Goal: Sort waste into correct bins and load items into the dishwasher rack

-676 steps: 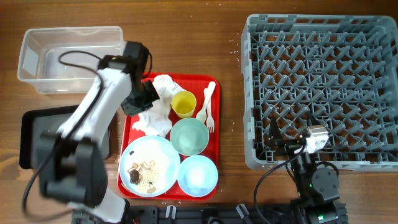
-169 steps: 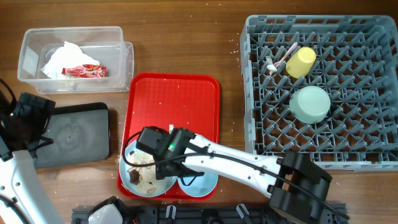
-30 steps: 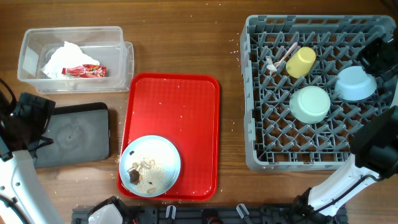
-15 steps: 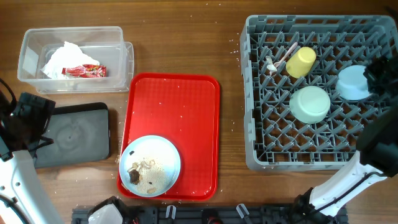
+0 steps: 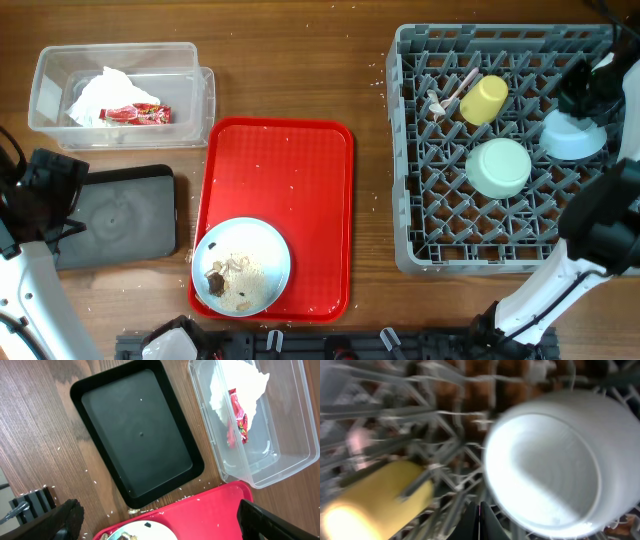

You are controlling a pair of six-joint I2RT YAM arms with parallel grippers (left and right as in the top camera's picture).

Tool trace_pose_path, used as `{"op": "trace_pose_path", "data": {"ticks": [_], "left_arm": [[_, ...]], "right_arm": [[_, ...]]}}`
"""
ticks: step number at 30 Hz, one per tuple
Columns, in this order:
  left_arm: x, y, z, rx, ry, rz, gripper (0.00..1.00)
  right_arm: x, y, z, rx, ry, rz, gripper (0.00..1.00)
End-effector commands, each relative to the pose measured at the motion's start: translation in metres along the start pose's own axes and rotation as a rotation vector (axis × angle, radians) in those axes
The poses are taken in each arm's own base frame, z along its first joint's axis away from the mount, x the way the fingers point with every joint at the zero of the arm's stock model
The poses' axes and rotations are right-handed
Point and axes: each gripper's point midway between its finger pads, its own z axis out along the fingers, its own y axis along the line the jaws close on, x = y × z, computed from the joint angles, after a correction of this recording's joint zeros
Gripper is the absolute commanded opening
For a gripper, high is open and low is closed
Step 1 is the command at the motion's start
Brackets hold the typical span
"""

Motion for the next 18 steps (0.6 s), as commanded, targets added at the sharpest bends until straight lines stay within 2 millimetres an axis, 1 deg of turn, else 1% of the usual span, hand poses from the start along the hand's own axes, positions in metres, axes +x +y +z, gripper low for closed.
{"op": "trace_pose_path", "data": {"ticks": [1, 3, 5, 6, 8, 9, 11, 12, 13, 14, 15, 16, 17, 18], "left_arm": [[-0.002, 0.002, 0.001, -0.008, -0.005, -0.011, 1.00], [-0.002, 0.002, 0.001, -0.008, -0.005, -0.011, 1.00], [-0.002, 0.002, 0.001, -0.008, -0.005, -0.011, 1.00], [-0.002, 0.002, 0.001, -0.008, -0.005, -0.011, 1.00], [-0.002, 0.002, 0.001, -0.008, -0.005, -0.011, 1.00], [-0.002, 0.002, 0.001, -0.008, -0.005, -0.011, 1.00], [-0.002, 0.002, 0.001, -0.008, -0.005, -0.011, 1.00], [-0.002, 0.002, 0.001, -0.008, -0.005, -0.011, 1.00], [-0.002, 0.002, 0.001, -0.008, -0.005, -0.011, 1.00], [-0.002, 0.002, 0.001, -0.008, -0.005, -0.011, 1.00], [-0.002, 0.002, 0.001, -0.008, -0.005, -0.011, 1.00], [-0.002, 0.002, 0.001, -0.008, -0.005, -0.011, 1.00], [-0.002, 0.002, 0.001, -0.008, -0.005, -0.011, 1.00], [-0.002, 0.002, 0.001, -0.008, -0.005, -0.011, 1.00]], "right_arm": [[-0.002, -0.055, 0.001, 0.238, -0.021, 0.188, 0.04], [-0.002, -0.074, -0.015, 0.296, -0.053, 0.242, 0.04], [-0.002, -0.082, -0.029, 0.311, -0.077, 0.264, 0.04], [-0.002, -0.087, -0.032, 0.324, -0.079, 0.272, 0.04], [0.002, -0.089, -0.033, 0.317, -0.059, 0.279, 0.04], [0.008, -0.082, -0.036, 0.274, -0.037, 0.280, 0.04], [0.011, -0.061, -0.050, 0.151, -0.034, 0.245, 0.04], [0.012, -0.046, -0.062, 0.061, -0.041, 0.208, 0.04], [0.017, -0.015, -0.087, -0.122, -0.057, 0.093, 0.04], [0.026, 0.009, -0.114, -0.261, -0.078, 0.005, 0.04], [0.036, 0.027, -0.137, -0.357, -0.103, -0.073, 0.08], [0.055, 0.045, -0.171, -0.429, -0.156, -0.156, 0.52], [0.064, 0.052, -0.180, -0.440, -0.166, -0.184, 1.00], [0.077, 0.061, -0.187, -0.449, -0.158, -0.215, 1.00]]}}
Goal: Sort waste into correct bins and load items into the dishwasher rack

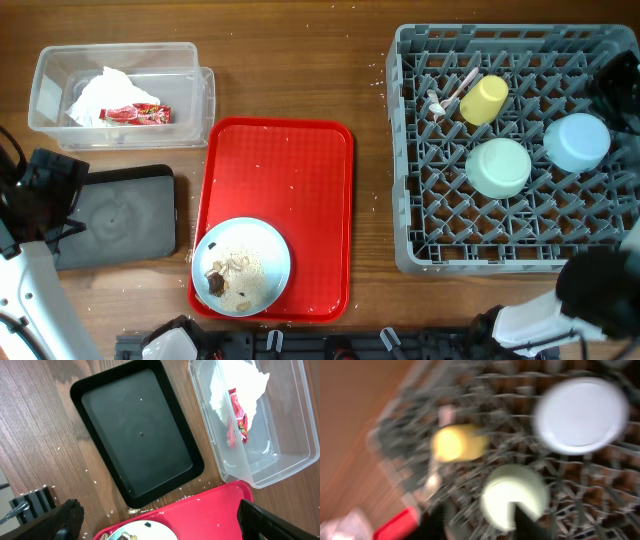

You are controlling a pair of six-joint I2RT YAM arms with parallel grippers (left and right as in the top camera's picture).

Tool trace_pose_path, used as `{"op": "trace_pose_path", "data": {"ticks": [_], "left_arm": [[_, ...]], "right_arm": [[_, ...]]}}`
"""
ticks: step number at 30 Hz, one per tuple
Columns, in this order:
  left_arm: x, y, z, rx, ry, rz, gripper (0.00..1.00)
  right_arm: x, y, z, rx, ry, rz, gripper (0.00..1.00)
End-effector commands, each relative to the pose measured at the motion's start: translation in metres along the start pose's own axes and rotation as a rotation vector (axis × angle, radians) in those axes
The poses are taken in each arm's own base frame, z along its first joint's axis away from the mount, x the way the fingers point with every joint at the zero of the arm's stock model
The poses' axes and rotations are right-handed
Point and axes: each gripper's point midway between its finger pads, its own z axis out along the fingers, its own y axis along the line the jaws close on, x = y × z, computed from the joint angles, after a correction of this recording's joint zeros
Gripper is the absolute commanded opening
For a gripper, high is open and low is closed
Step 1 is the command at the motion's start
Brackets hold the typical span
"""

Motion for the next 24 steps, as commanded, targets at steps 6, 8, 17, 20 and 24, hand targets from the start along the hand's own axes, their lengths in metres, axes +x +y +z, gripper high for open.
{"op": "trace_pose_path", "data": {"ticks": [6, 8, 17, 20, 24], "left_arm": [[-0.002, 0.002, 0.001, -0.008, -0.006, -0.011, 1.00], [-0.004, 0.000, 0.001, 0.001, -0.015, -0.013, 1.00], [0.038, -0.035, -0.007, 0.211, 0.229, -0.054, 1.00], [0.085, -0.040, -0.022, 0.256, 0.443, -0.002, 1.00], [0.121, -0.049, -0.032, 0.253, 0.512, 0.176, 1.00]], "right_arm": [[0.032, 0.064, -0.014, -0.036, -0.035, -0.265, 1.00], [0.032, 0.064, -0.014, -0.036, -0.035, -0.266, 1.00], [0.031, 0.065, -0.014, -0.037, -0.037, -0.265, 1.00], [0.031, 0.065, -0.014, -0.037, -0.037, -0.265, 1.00], [0.031, 0.065, -0.014, -0.037, -0.037, -0.266, 1.00]]}}
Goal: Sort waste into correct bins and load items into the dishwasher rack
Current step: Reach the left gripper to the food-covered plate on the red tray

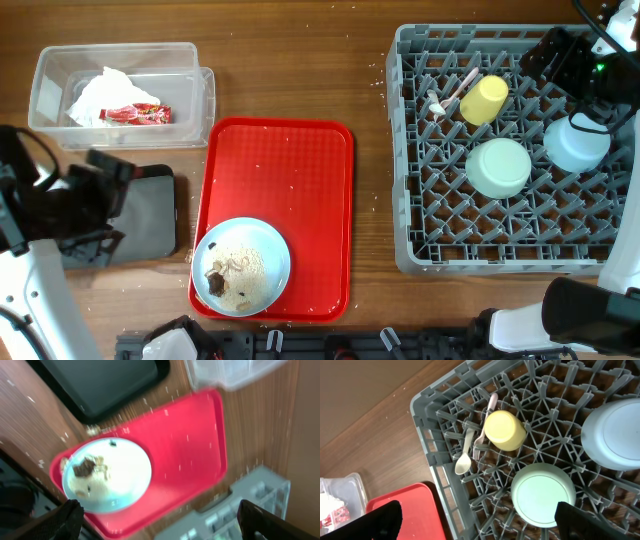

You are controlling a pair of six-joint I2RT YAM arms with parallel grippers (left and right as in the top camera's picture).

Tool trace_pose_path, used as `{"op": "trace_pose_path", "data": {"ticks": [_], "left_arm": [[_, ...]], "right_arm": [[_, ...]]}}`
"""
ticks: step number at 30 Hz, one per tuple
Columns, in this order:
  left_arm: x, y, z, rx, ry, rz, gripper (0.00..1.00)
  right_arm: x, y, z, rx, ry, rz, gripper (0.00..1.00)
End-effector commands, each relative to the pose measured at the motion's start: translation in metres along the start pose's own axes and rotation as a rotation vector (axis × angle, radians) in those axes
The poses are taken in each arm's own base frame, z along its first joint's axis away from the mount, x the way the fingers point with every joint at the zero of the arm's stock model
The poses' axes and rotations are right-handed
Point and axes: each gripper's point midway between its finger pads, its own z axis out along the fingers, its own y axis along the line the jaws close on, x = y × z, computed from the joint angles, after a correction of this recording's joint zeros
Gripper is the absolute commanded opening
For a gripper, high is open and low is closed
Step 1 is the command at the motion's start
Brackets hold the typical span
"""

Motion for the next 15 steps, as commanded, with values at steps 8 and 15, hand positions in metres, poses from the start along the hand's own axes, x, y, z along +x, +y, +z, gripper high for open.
{"op": "trace_pose_path", "data": {"ticks": [8, 15], "left_arm": [[0.092, -0.066, 0.037, 0.002, 0.098, 0.397, 0.77], [0.138, -0.066, 0.110, -0.311, -0.011, 0.376, 0.73]], "right_arm": [[-0.002, -0.002, 0.003, 0.016, -0.001, -0.018, 1.00], [-0.002, -0.002, 0.003, 0.016, -0.001, -0.018, 1.00]]}}
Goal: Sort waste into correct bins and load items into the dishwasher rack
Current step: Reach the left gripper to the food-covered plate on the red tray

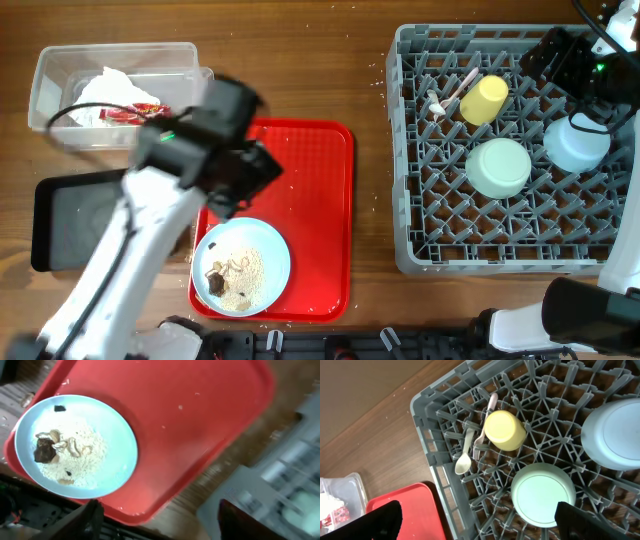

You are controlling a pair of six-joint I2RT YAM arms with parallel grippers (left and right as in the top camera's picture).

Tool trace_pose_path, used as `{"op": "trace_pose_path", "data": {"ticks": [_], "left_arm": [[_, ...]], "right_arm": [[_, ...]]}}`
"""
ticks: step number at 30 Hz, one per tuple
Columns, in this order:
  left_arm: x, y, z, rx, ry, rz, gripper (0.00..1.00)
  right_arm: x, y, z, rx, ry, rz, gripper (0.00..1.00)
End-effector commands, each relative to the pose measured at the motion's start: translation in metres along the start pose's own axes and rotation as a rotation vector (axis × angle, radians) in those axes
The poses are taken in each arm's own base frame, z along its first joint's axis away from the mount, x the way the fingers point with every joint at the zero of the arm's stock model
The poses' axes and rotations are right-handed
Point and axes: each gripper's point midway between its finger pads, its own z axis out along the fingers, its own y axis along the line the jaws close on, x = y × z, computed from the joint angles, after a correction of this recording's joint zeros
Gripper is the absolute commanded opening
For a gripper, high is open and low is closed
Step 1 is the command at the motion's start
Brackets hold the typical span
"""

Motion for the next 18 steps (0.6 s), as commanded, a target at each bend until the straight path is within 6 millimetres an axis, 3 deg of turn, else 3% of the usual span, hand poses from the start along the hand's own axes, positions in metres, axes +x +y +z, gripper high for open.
{"op": "trace_pose_path", "data": {"ticks": [1, 5, 12, 18], "left_arm": [[0.003, -0.004, 0.038, -0.173, -0.066, -0.106, 0.72], [0.016, 0.001, 0.086, -0.369, -0.034, -0.112, 0.67], [0.024, 0.027, 0.111, -0.461, -0.015, -0.128, 0.77], [0.026, 0.025, 0.142, -0.399, -0.010, -0.134, 0.79]], "right_arm": [[-0.002, -0.002, 0.003, 0.016, 0.000, -0.018, 1.00], [-0.001, -0.002, 0.003, 0.016, 0.000, -0.018, 1.00], [-0.002, -0.002, 0.003, 0.016, 0.000, -0.018, 1.00], [-0.002, -0.002, 0.003, 0.016, 0.000, -0.018, 1.00]]}}
